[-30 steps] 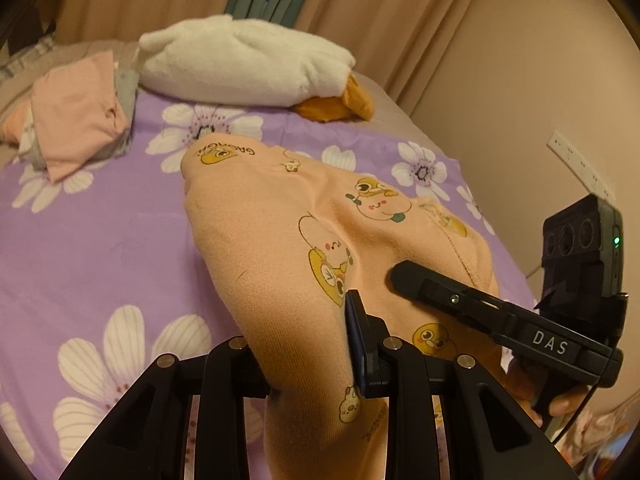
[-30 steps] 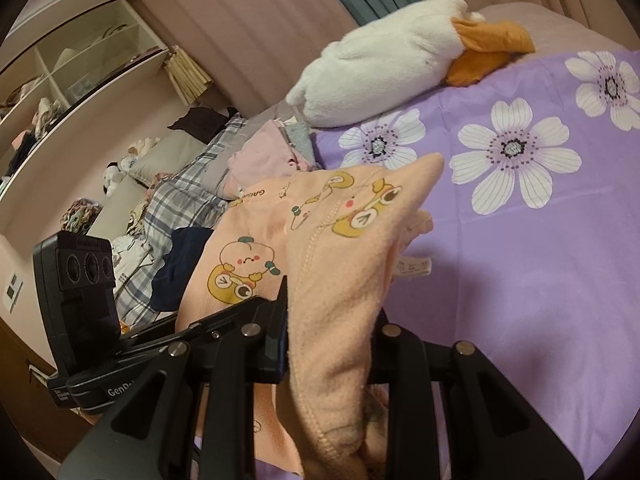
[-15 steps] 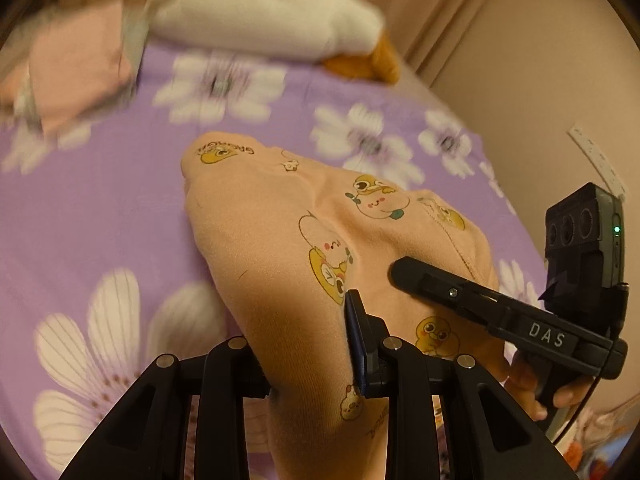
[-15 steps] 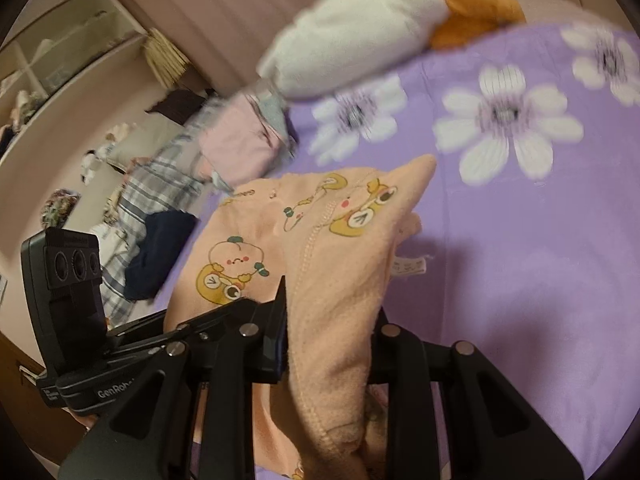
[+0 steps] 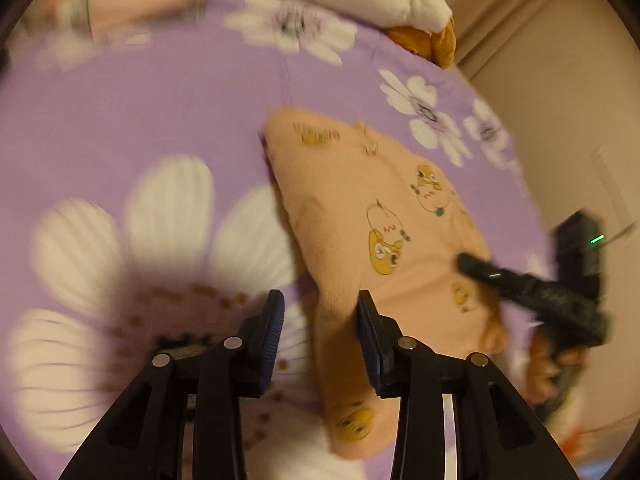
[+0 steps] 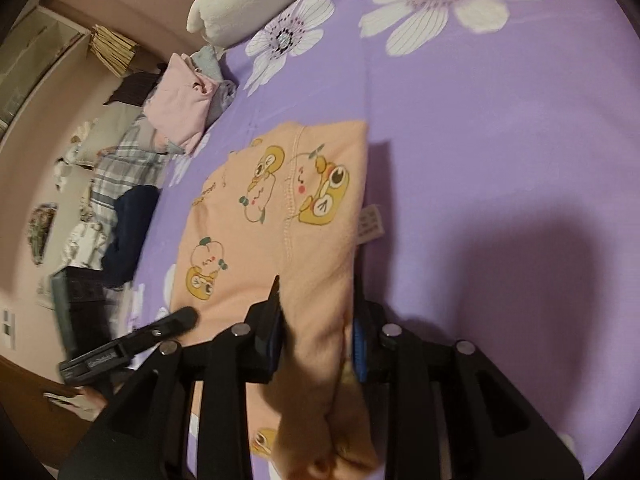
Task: Fold small clothes
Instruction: 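Release the shirt and press the folded bundle flat with both grippers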
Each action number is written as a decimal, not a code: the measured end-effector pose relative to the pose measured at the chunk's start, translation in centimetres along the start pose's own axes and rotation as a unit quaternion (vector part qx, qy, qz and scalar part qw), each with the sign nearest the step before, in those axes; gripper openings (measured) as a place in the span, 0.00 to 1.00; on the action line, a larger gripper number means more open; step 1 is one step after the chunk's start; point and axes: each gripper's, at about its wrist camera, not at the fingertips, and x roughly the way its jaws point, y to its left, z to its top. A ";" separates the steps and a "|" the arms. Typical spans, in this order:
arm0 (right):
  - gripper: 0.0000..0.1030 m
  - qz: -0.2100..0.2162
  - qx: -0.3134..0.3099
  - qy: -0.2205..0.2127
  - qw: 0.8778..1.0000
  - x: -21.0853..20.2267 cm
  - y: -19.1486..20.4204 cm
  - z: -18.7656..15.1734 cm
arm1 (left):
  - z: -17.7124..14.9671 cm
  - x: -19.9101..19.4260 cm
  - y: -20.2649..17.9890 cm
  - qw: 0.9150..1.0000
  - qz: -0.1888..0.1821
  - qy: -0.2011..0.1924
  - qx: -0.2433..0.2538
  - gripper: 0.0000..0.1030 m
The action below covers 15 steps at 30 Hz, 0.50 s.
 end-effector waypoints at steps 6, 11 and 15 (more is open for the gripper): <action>0.25 -0.067 -0.080 -0.085 0.991 -5.5 3.7 0.0 | -0.2 -4.9 -4.6 0.994 0.038 -0.093 0.050 0.36; 0.23 -0.030 -0.112 -0.037 0.993 -3.8 4.9 -2.5 | -3.9 0.8 -5.7 0.993 0.081 -0.012 0.086 0.36; 0.04 -0.092 -0.116 -0.019 0.989 -1.7 2.5 -4.8 | -6.8 1.2 -3.8 0.994 0.073 -0.024 0.073 0.41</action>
